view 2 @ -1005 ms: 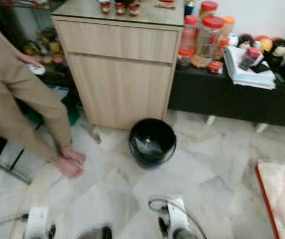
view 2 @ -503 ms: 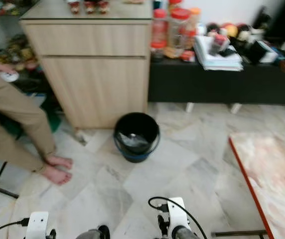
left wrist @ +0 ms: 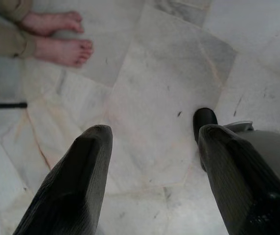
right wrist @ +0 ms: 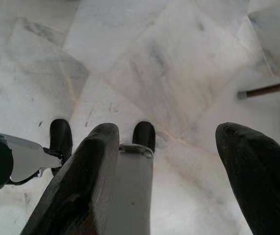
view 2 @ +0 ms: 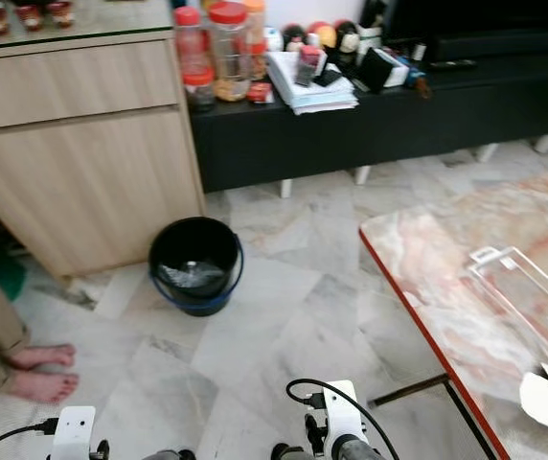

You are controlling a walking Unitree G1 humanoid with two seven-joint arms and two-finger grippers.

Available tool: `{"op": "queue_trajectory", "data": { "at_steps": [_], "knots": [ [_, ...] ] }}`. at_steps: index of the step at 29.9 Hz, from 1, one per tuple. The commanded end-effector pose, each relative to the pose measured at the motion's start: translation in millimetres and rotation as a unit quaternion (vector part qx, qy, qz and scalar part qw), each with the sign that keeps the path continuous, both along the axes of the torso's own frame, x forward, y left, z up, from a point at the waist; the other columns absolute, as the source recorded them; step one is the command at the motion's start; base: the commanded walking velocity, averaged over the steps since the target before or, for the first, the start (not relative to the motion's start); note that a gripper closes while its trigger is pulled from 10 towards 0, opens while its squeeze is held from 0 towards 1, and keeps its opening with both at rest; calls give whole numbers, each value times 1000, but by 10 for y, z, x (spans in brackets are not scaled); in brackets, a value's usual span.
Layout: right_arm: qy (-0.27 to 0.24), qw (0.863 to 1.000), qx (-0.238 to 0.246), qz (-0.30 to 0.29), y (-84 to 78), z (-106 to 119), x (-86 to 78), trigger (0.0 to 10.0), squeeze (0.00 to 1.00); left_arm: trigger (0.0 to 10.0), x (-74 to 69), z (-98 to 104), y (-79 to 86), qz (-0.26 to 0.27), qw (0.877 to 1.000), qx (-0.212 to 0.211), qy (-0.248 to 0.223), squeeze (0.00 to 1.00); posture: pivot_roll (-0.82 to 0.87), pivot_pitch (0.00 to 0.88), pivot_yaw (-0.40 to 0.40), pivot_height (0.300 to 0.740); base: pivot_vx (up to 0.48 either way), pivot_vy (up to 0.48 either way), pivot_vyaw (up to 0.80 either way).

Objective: Picking trash to rubbish bin

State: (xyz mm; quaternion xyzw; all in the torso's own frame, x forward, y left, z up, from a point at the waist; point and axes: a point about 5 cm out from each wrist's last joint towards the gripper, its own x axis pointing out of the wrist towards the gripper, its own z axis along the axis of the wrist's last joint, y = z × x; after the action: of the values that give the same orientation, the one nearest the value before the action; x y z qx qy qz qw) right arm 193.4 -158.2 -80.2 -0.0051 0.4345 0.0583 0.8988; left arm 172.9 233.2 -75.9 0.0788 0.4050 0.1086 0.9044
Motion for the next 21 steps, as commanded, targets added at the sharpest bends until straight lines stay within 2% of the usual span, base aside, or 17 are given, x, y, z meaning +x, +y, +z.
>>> {"op": "queue_trajectory", "data": {
  "at_steps": [1,6,21],
  "knots": [
    [8,1000,2,-5,0,-19,-32,10000,0,10000,-90,-39,30,-1,1000,2,20,0,109,145,-21,740,0,0,-781],
    [11,1000,-1,-3,-7,-23,-40,10000,0,10000,-93,-43,28,-2,1000,2,23,0,113,148,-25,740,0,480,-781],
    [14,1000,-1,-9,-7,-28,-46,10000,0,10000,-121,-57,15,-4,1000,2,26,0,115,153,-26,740,0,0,-781]
  ]
}}
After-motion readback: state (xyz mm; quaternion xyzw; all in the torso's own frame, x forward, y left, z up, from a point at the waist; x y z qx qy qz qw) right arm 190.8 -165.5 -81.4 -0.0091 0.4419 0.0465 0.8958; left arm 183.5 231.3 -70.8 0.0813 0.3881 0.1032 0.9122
